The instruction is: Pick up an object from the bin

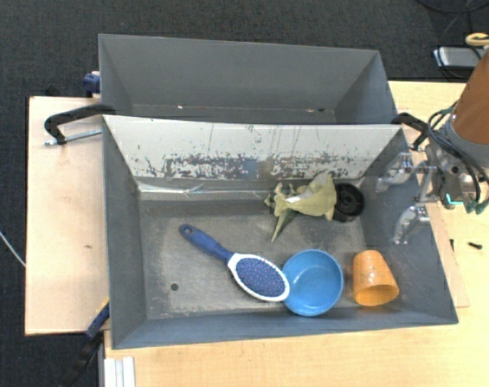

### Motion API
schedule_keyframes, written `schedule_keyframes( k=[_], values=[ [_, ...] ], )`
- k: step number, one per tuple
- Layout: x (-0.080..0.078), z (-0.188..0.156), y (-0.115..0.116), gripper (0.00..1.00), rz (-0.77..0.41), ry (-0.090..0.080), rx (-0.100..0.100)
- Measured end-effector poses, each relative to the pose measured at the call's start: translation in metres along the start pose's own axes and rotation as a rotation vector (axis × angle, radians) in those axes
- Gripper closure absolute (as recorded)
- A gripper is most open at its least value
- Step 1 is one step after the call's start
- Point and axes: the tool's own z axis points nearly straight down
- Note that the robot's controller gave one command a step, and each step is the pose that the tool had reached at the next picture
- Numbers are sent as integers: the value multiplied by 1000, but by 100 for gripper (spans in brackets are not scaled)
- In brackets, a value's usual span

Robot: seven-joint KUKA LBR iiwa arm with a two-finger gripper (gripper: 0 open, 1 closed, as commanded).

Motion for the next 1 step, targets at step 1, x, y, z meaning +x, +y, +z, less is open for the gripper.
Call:
schedule_keyframes(
  k=[1],
  values=[
    [-42,140,53,0,80,-18,-3]
  ],
)
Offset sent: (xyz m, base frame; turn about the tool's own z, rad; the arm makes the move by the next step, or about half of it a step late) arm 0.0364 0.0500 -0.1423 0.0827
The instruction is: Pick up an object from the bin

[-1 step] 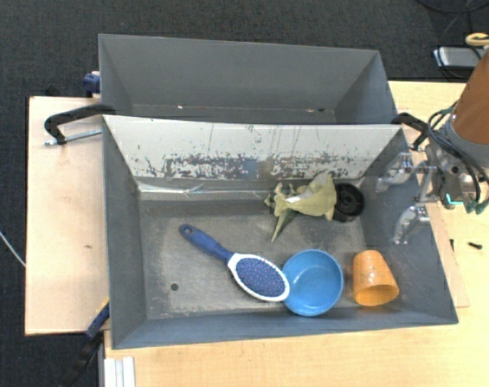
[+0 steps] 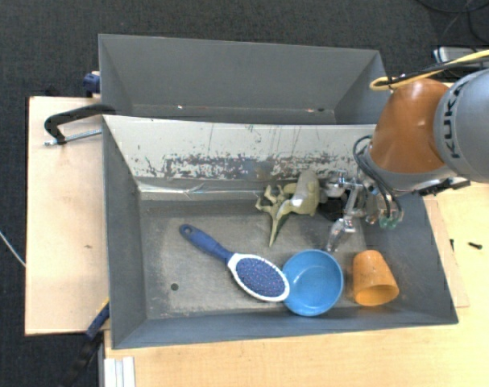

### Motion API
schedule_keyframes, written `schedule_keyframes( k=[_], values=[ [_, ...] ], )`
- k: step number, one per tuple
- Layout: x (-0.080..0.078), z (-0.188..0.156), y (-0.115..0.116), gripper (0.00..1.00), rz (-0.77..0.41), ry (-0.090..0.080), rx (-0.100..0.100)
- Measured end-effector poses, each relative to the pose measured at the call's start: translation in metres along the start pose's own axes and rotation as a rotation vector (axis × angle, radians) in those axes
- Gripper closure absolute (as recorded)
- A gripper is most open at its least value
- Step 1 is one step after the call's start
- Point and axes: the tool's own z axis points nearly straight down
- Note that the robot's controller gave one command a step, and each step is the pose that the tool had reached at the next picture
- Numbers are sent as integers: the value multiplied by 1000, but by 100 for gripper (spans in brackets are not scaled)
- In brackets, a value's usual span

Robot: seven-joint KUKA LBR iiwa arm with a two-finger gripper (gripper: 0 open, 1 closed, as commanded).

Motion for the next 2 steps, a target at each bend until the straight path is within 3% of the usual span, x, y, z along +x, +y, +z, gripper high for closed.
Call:
schedule_keyframes(
  k=[1,2],
  values=[
    [-1,-4,-3,100,1,-6,4],
    [4,-187,-3,100,-124,-3,6]
  ],
)
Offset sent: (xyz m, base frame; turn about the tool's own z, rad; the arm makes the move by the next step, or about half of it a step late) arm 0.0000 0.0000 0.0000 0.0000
